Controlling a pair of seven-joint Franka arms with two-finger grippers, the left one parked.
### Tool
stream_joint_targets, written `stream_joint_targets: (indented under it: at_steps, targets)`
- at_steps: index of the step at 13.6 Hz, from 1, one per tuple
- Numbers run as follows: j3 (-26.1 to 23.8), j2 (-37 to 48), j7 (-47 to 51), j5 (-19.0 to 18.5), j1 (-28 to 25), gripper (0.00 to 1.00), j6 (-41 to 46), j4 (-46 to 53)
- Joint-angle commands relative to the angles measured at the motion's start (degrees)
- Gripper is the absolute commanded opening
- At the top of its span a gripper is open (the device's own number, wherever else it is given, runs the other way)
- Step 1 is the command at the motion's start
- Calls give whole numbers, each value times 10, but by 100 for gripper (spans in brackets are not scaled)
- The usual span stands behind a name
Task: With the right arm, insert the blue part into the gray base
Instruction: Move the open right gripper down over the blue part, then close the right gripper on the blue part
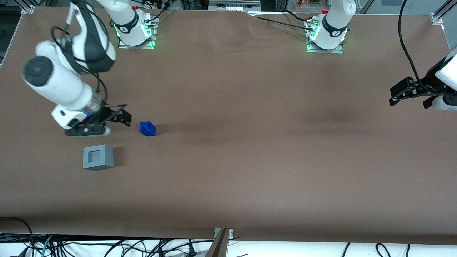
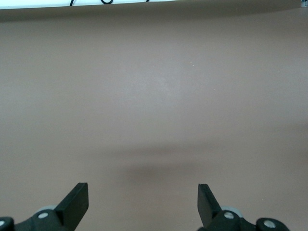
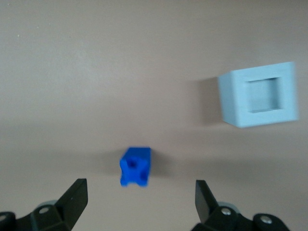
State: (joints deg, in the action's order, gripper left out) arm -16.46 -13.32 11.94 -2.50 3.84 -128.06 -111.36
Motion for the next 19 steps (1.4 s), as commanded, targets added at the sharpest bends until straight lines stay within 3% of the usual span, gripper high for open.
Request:
stream_joint_targets:
  at_steps: [1, 6, 14, 19]
  targets:
    - [-6, -22, 21, 2, 2, 99, -133, -70]
    - [-8, -55, 74, 1, 2, 99, -232, -133]
    - [-21, -52, 85, -6, 2, 98, -265, -180]
    - [-21, -58, 83, -40, 3, 79, -264, -177]
